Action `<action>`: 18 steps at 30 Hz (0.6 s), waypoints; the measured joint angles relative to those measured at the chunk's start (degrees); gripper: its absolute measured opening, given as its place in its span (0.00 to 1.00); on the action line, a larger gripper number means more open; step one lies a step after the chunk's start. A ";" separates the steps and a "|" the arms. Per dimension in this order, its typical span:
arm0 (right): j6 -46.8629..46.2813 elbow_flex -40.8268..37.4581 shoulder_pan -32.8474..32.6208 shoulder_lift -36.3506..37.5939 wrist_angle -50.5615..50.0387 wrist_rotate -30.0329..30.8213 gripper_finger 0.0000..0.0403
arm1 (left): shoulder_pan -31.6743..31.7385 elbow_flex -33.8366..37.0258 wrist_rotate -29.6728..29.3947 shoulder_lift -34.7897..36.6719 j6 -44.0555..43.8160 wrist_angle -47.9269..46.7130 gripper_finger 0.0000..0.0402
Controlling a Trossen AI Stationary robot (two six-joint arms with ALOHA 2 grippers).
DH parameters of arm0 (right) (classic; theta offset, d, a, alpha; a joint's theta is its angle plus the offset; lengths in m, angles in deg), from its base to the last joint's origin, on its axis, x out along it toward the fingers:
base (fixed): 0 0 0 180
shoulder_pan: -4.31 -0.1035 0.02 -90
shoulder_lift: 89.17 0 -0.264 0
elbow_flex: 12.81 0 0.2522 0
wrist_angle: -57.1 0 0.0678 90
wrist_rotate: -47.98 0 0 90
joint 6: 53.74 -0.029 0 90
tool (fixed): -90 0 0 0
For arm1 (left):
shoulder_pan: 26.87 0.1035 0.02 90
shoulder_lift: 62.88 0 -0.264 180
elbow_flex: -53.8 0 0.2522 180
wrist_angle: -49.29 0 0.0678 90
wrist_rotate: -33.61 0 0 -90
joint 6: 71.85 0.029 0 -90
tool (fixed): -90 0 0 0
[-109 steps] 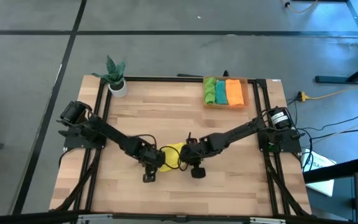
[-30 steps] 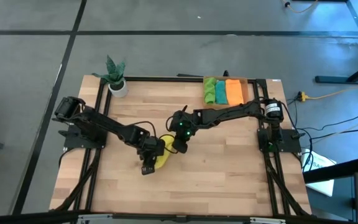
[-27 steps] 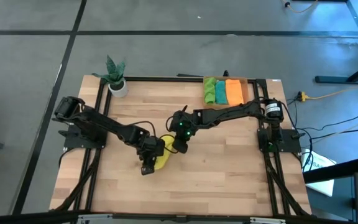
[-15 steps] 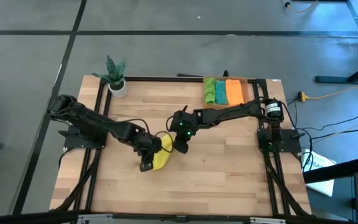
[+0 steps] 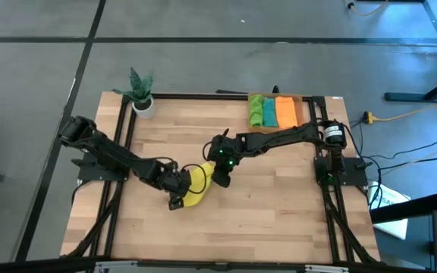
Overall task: Roll microfiber towels into tight, uniform cylinder then place into a basket
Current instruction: Fold the yellow towel
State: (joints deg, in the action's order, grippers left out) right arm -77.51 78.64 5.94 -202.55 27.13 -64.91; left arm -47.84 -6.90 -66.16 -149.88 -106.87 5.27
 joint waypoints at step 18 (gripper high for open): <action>-7.20 0.00 1.74 -0.11 5.86 1.24 0.01 | 0.79 11.87 -0.11 0.28 -0.29 16.39 0.19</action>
State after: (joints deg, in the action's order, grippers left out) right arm -84.71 78.64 7.67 -202.66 33.00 -63.67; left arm -47.05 4.97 -66.28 -149.60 -107.16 21.66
